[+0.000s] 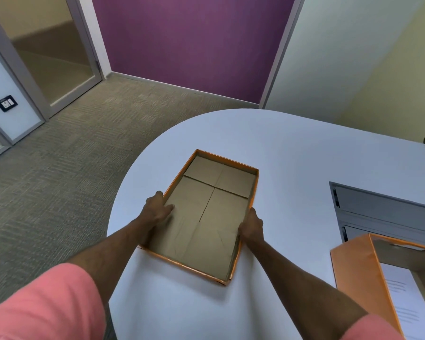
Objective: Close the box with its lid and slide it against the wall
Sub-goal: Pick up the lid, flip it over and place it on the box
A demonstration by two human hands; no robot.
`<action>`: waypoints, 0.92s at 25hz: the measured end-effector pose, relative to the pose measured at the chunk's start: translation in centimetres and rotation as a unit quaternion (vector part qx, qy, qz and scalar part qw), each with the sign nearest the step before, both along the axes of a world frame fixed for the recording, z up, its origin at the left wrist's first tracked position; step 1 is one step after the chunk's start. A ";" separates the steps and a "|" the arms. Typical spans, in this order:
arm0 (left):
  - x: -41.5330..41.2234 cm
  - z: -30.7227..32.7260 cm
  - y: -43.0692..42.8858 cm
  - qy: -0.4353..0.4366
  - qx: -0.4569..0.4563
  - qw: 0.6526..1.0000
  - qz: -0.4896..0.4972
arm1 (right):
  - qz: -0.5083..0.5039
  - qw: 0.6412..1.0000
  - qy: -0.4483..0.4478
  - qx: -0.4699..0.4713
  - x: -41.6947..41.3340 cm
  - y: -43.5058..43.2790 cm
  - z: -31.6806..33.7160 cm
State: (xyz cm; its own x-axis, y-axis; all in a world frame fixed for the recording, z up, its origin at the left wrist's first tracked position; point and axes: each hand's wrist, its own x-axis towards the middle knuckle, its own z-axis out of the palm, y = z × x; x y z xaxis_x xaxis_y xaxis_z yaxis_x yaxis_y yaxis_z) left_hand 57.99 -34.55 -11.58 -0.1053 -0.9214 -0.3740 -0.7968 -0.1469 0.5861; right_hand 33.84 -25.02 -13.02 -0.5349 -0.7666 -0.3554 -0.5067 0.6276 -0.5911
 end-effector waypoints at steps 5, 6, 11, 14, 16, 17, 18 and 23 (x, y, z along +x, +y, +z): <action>-2.3 3.2 0.2 0.056 -0.004 0.996 0.076 | -0.059 0.992 -0.059 -0.091 -2.8 0.2 2.9; -3.0 4.0 0.4 0.068 -0.005 0.994 0.082 | -0.070 0.989 -0.072 -0.113 -3.7 0.3 3.8; -7.0 9.3 2.2 0.129 -0.052 0.989 0.053 | -0.085 0.969 -0.110 -0.206 -9.4 2.5 9.2; -10.6 13.0 4.1 0.139 -0.126 0.982 0.023 | -0.085 0.959 -0.132 -0.236 -13.1 4.8 11.8; -13.3 15.5 5.8 0.174 -0.147 0.974 0.003 | -0.092 0.954 -0.138 -0.250 -16.1 6.7 13.2; -14.7 16.8 6.7 0.193 -0.150 0.970 -0.012 | -0.098 0.953 -0.134 -0.254 -17.6 7.7 13.7; -16.0 18.0 7.6 0.211 -0.149 0.965 -0.029 | -0.104 0.953 -0.127 -0.254 -19.1 8.7 14.3; -23.3 24.5 12.3 0.278 -0.141 0.948 -0.069 | -0.142 0.956 -0.145 -0.210 -25.4 14.1 16.5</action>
